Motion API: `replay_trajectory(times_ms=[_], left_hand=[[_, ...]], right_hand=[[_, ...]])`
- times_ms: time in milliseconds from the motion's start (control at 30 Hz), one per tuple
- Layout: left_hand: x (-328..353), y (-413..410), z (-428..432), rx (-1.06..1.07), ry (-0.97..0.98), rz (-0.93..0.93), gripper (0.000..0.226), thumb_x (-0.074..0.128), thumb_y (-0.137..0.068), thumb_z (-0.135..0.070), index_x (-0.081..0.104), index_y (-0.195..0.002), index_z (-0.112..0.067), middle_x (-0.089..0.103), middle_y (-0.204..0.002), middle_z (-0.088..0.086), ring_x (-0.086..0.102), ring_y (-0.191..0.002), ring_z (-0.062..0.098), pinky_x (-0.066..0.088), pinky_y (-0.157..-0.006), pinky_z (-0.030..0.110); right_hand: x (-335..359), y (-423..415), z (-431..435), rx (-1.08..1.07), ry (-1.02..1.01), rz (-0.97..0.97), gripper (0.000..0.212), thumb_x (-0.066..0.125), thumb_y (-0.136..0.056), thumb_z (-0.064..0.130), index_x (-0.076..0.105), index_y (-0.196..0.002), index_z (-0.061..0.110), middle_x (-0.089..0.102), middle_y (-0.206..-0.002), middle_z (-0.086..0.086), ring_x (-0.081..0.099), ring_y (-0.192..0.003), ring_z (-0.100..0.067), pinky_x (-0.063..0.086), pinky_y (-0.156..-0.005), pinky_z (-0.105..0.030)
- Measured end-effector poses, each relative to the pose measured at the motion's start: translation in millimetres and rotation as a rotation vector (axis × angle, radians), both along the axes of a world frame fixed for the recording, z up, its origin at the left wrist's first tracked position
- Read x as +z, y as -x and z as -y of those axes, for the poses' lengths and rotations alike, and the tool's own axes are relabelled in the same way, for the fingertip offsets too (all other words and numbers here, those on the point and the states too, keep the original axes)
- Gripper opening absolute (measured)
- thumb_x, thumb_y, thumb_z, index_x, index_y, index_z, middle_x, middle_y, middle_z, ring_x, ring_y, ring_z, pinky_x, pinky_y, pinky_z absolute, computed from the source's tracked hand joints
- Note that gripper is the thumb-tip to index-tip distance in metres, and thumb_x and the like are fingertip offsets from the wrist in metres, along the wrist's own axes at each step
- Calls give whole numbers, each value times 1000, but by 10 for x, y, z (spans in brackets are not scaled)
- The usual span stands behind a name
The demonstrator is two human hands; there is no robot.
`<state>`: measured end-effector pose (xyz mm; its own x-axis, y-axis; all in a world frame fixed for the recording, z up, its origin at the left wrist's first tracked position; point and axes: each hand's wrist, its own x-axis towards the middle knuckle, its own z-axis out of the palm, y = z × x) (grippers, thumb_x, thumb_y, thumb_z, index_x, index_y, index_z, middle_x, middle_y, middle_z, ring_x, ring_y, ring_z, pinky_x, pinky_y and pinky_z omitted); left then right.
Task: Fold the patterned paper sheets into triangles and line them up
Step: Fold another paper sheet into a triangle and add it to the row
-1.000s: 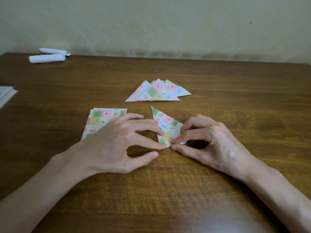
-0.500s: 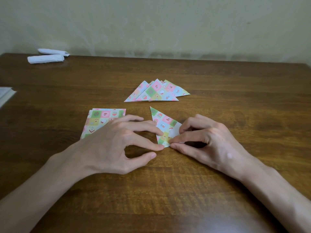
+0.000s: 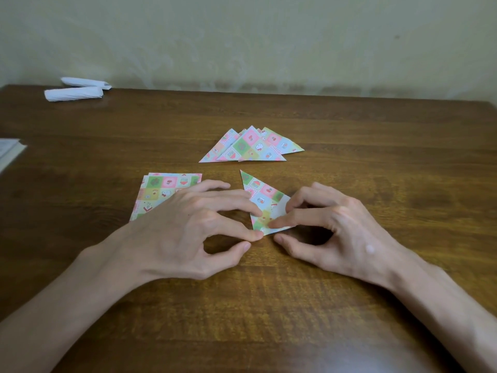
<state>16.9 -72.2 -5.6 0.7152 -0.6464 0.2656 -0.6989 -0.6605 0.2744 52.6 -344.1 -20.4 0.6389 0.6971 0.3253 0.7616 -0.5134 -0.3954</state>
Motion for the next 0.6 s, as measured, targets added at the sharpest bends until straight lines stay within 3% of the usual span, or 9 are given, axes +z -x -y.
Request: replay_trajectory(times_ms=[167, 367, 600], left_hand=[[-48, -4, -37, 36, -33, -20, 28, 62, -96, -44, 74, -121, -42, 61, -141, -16, 50, -138, 2, 37, -118, 44], [-72, -31, -31, 76, -61, 7, 32, 59, -98, -43, 71, -128, -43, 59, -144, -15, 50, -138, 4, 36, -119, 44], [-80, -19, -19, 88, -40, -1, 31, 57, -98, -42, 73, -125, -40, 60, -143, -14, 52, -136, 4, 38, -118, 42]], right_hand=[[32, -9, 23, 2, 29, -1, 24, 66, -94, 47, 79, -112, 39, 62, -109, 15, 56, -98, -6, 49, -83, -35], [15, -15, 18, -37, 101, 57, 31, 60, -96, 50, 75, -120, 38, 63, -120, 14, 55, -110, -4, 38, -97, -27], [11, -4, 11, -43, 138, 37, 33, 56, -97, 52, 72, -124, 44, 59, -126, 13, 50, -110, -2, 40, -91, -30]])
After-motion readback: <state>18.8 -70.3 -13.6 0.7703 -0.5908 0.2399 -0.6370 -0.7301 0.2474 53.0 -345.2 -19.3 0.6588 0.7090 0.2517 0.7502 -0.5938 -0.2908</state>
